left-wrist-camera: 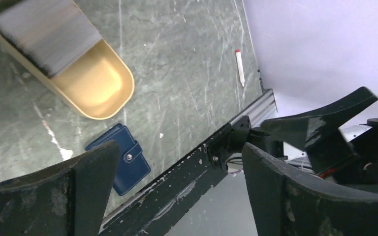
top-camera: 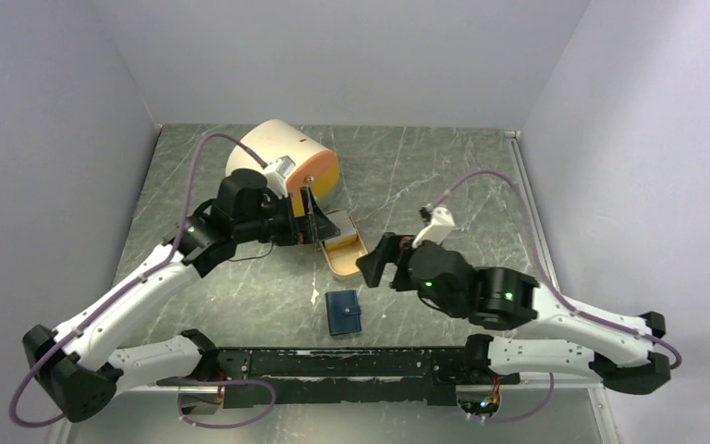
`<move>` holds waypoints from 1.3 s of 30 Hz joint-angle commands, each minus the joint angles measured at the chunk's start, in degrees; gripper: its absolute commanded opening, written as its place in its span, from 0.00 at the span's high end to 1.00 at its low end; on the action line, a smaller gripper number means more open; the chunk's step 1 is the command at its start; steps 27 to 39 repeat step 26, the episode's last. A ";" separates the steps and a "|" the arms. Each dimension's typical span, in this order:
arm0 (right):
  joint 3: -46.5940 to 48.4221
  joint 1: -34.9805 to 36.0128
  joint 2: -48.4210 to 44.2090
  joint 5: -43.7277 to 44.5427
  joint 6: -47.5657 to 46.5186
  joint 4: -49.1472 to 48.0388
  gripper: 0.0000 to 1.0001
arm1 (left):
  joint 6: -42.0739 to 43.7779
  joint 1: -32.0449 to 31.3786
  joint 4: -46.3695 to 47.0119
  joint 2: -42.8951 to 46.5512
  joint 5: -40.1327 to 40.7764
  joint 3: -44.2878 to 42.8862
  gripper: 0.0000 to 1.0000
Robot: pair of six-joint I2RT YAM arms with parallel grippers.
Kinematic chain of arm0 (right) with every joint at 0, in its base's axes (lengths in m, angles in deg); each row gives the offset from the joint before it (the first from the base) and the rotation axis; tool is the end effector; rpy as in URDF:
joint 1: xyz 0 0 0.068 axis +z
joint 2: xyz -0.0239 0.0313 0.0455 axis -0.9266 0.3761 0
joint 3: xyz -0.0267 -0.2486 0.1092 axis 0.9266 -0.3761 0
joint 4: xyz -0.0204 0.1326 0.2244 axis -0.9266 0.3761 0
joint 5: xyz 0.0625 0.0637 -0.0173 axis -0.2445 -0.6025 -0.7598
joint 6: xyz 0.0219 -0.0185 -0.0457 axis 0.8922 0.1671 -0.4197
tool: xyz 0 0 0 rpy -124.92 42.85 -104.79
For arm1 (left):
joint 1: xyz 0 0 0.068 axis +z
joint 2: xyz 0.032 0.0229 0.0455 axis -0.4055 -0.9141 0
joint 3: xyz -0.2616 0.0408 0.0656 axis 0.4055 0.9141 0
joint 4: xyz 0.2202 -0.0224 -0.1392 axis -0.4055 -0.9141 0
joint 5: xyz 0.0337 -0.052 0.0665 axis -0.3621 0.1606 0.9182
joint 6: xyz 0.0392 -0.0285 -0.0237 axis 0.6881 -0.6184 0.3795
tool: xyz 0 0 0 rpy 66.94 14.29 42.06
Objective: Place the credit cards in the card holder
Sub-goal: Reset both arms
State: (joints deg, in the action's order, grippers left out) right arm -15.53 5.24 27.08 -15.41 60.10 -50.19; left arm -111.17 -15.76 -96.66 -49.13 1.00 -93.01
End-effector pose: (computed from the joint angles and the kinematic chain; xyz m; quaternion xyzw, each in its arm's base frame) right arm 0.0712 0.1655 0.3511 -0.0168 0.8511 0.2843 0.4411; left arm 0.1822 -0.1635 0.3420 0.0387 0.8575 -0.4199 0.2949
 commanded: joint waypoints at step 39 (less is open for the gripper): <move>-3.35 0.09 -11.61 8.65 2.07 3.91 0.01 | 3.35 0.09 -8.19 21.15 12.05 8.40 0.01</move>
